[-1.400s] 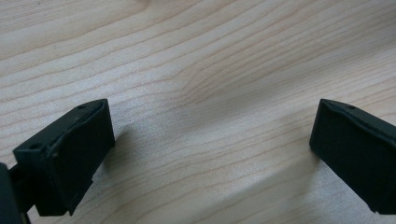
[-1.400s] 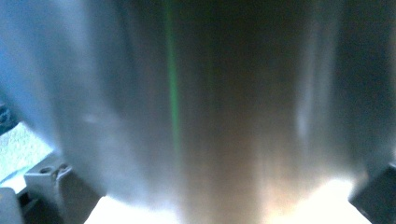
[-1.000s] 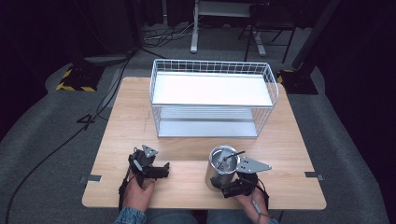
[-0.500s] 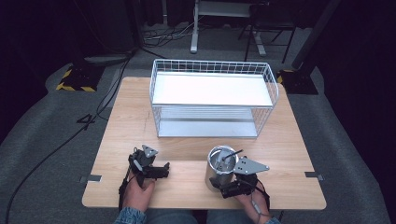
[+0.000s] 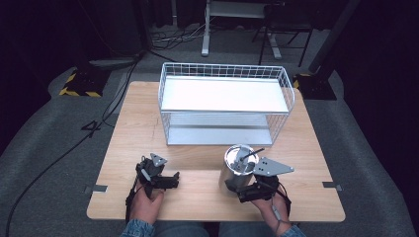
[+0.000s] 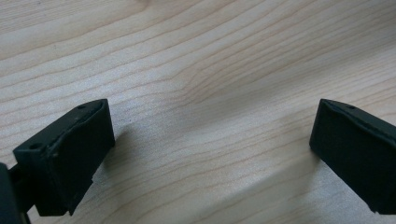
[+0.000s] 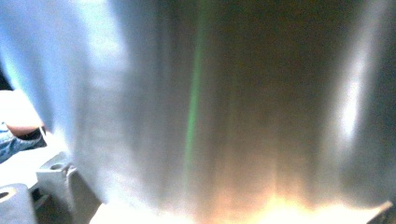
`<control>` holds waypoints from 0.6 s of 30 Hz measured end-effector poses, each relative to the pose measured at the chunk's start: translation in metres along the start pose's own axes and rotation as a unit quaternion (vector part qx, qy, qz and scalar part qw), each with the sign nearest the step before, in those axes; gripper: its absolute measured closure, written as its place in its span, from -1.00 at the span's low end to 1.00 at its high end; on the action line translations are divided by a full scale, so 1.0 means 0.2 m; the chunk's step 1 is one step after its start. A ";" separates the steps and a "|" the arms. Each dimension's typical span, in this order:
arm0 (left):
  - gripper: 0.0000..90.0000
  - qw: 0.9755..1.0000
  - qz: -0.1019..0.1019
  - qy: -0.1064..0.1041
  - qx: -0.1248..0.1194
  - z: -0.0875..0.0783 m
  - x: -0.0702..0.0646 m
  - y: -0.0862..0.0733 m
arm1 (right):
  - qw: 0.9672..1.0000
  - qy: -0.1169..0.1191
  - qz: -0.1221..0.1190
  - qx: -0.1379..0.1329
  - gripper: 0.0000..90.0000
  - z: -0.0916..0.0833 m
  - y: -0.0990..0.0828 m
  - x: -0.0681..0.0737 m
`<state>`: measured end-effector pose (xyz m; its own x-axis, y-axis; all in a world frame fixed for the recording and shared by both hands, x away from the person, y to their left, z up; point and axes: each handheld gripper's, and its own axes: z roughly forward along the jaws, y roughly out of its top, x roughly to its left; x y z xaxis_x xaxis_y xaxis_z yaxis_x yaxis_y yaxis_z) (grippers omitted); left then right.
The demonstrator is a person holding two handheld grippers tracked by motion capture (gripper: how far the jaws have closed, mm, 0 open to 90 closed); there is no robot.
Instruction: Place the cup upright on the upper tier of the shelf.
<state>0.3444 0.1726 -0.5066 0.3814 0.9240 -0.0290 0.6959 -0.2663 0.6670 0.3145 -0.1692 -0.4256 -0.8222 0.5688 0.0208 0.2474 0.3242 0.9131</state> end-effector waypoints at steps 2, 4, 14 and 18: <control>-0.99 1.000 0.000 0.001 0.000 0.00 0.00 0.00 | 1.000 0.000 -0.002 -0.006 -0.92 -0.01 0.03 -0.01; -0.99 1.000 0.000 -0.001 -0.001 0.00 0.00 0.00 | 1.000 -0.001 -0.003 -0.008 -0.92 -0.02 0.06 -0.01; -0.99 1.000 0.000 0.001 0.000 0.00 0.00 0.00 | 1.000 -0.005 0.005 -0.007 -0.92 -0.07 0.22 -0.07; -0.99 1.000 0.000 0.001 0.000 0.00 0.00 0.00 | 1.000 -0.007 0.001 -0.010 -0.92 -0.08 0.26 -0.08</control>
<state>0.3445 0.1727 -0.5066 0.3810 0.9242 -0.0278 0.6954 -0.2666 0.6674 0.3319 -0.1735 -0.3727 -0.8143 0.5802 0.0170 0.2388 0.3081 0.9209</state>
